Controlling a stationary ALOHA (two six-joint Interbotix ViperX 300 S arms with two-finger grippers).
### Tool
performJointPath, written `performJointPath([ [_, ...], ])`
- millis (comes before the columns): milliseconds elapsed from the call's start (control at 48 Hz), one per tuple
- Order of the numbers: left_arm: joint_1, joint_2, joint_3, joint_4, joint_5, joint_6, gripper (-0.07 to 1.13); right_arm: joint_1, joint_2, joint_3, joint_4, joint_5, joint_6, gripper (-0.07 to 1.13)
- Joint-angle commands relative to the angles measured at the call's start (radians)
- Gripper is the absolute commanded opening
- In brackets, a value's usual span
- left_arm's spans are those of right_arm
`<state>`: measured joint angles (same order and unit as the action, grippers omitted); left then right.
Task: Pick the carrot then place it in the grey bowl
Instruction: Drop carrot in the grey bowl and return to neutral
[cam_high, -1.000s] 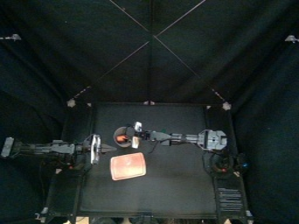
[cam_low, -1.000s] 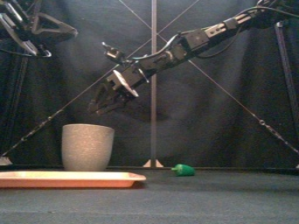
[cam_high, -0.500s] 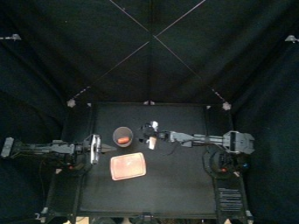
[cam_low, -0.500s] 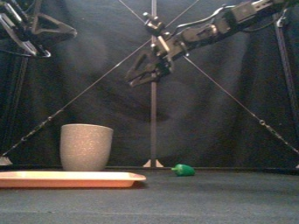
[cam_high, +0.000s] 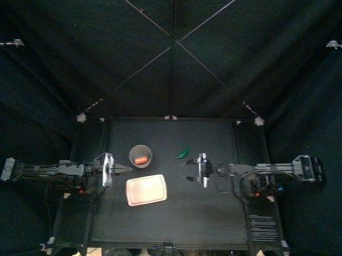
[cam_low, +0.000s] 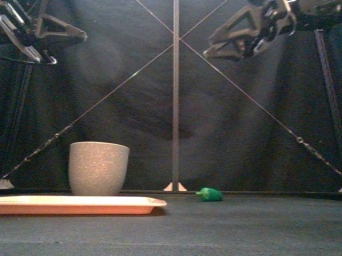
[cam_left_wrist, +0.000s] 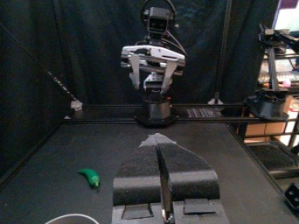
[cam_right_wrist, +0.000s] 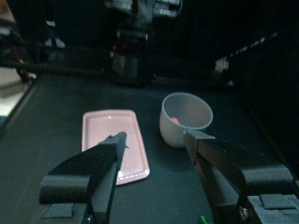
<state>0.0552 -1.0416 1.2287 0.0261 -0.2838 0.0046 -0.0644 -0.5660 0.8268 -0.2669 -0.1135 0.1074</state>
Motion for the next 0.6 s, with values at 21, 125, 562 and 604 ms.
performJointPath([
  [21,0.003,-0.002,-0.012,0.0,-0.005,0.002,-0.04,0.009,-0.149,0.061,0.006,-0.038,0.002,0.9],
  [125,0.003,-0.002,-0.011,0.0,-0.005,0.002,-0.04,0.005,-0.262,0.132,0.011,-0.048,0.002,0.91],
  [562,0.012,-0.003,-0.005,0.002,-0.005,0.002,-0.04,-0.048,-0.514,0.313,0.094,-0.058,0.003,0.91],
  [604,0.014,-0.002,-0.003,0.0,-0.003,0.002,-0.04,-0.054,-0.515,0.319,0.097,-0.058,0.002,0.9],
])
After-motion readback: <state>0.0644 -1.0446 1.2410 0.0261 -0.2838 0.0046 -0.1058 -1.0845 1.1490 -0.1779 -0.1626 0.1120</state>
